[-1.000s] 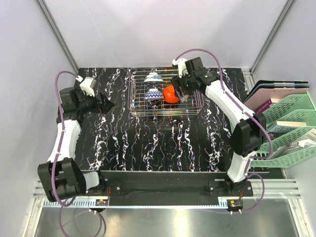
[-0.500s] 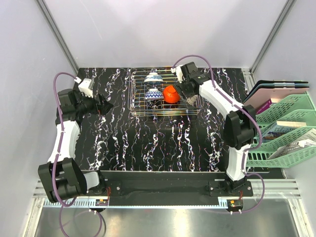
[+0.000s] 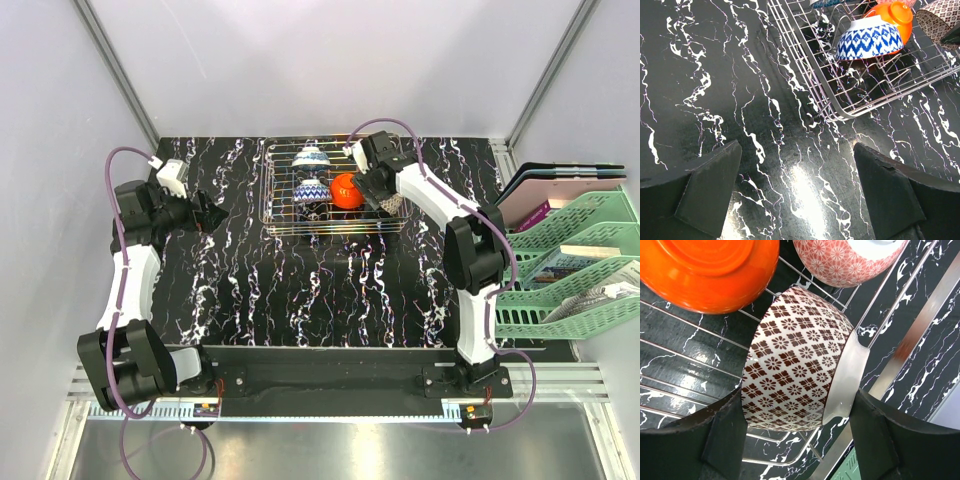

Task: Load the bowls into the dish rack

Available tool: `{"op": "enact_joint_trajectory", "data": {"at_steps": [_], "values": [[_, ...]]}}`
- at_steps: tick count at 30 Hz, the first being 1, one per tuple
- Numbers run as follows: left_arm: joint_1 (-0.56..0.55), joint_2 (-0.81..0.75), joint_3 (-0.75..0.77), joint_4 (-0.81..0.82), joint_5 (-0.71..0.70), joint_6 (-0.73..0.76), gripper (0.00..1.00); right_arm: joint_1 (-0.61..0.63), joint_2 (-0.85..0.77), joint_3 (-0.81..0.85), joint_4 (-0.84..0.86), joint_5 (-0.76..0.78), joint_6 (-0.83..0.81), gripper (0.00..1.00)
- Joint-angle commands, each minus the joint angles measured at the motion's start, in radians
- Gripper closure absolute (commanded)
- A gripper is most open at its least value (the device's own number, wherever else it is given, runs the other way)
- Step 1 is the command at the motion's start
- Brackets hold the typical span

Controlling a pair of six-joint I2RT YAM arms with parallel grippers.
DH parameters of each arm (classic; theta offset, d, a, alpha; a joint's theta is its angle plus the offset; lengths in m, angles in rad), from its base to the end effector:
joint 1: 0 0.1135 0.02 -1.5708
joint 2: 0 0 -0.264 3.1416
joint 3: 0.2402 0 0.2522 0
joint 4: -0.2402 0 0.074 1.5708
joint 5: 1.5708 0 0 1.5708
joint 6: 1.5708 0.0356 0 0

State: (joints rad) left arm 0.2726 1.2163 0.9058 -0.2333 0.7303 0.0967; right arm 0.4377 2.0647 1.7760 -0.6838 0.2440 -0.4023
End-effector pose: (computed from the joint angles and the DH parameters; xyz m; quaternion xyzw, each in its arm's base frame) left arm 0.2625 0.0487 0.2914 0.1033 0.8259 -0.2215 0.5081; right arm 0.4186 0.1864 0.2440 -0.3540 0.8807 -0.1111 0.2945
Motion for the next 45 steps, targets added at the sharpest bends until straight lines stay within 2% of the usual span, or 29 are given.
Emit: {"op": "enact_joint_trajectory", "data": {"at_steps": [1, 9, 13, 22, 26, 38, 42, 45], "values": [[0.007, -0.026, -0.002, 0.051, 0.031, 0.012, 0.01, -0.007, 0.009, 0.057, 0.04, 0.08, -0.053, 1.0], [0.013, -0.023, -0.008, 0.058, 0.04, 0.017, 0.01, 0.013, 0.049, 0.082, -0.031, 0.092, -0.107, 0.9], [0.019, -0.021, -0.013, 0.065, 0.044, 0.018, 0.01, 0.036, 0.049, 0.068, -0.055, 0.098, -0.122, 0.75], [0.04, -0.037, -0.011, 0.063, 0.067, 0.018, 0.01, 0.091, 0.046, 0.017, -0.076, 0.143, -0.161, 0.58], [0.045, -0.047, -0.01, 0.06, 0.072, 0.018, 0.01, 0.107, 0.061, 0.002, -0.079, 0.153, -0.17, 0.44], [0.048, -0.058, 0.005, 0.058, 0.077, 0.017, 0.01, 0.134, 0.107, -0.012, -0.076, 0.161, -0.133, 0.32], [0.048, -0.066, 0.005, 0.057, 0.078, 0.017, 0.01, 0.141, 0.11, -0.015, -0.077, 0.127, -0.119, 0.19], [0.047, -0.069, 0.004, 0.054, 0.077, 0.021, 0.01, 0.142, 0.115, -0.012, -0.077, 0.11, -0.109, 0.16]]}}
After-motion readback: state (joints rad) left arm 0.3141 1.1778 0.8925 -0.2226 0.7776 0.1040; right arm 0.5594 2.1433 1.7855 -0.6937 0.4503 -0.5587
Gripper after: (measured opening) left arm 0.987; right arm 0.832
